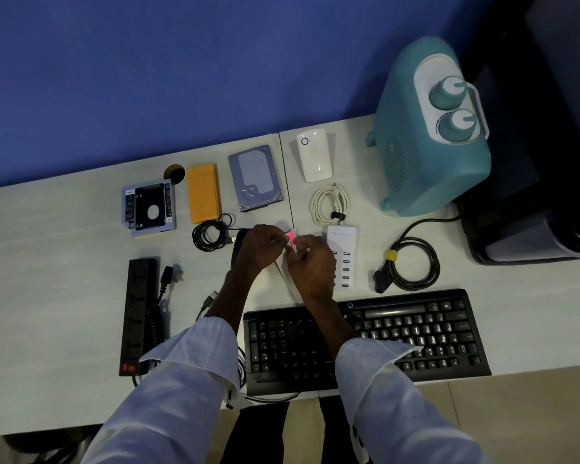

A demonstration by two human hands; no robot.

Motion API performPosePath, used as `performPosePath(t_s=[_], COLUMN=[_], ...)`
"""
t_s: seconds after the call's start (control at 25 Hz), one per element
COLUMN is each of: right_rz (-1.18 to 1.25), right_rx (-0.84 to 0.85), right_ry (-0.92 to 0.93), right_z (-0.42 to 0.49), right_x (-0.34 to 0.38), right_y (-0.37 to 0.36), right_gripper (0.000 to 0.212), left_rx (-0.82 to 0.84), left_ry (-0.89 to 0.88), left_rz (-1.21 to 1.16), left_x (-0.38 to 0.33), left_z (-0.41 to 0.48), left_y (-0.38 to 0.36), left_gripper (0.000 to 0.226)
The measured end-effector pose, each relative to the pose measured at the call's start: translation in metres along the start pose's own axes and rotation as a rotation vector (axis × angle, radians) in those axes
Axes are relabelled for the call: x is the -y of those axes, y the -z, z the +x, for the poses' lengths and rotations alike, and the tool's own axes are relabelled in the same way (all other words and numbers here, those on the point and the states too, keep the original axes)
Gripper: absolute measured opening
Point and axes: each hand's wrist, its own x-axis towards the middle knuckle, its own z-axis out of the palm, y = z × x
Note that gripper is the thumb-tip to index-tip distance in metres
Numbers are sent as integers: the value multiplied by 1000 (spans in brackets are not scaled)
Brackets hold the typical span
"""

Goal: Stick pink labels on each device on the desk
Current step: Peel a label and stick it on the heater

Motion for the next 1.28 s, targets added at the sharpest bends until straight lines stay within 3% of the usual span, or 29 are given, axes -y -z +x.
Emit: performPosePath(t_s=[0.64,0.92,1.28], right_rz=[25,46,21], right_rx=[-41,-29,-24], right_ry=[-1,-78,-76], right_z=[0,3,5], right_x=[-2,2,7], right_y=[-3,-3,2], right_gripper=[10,11,9], left_rx=[12,15,-112], left_ry=[-36,-10,-105], left_rz=[-29,-184,-230], left_x=[4,4,14], left_z=[1,1,2], left_y=[-1,-1,-6], left_gripper=[20,16,9])
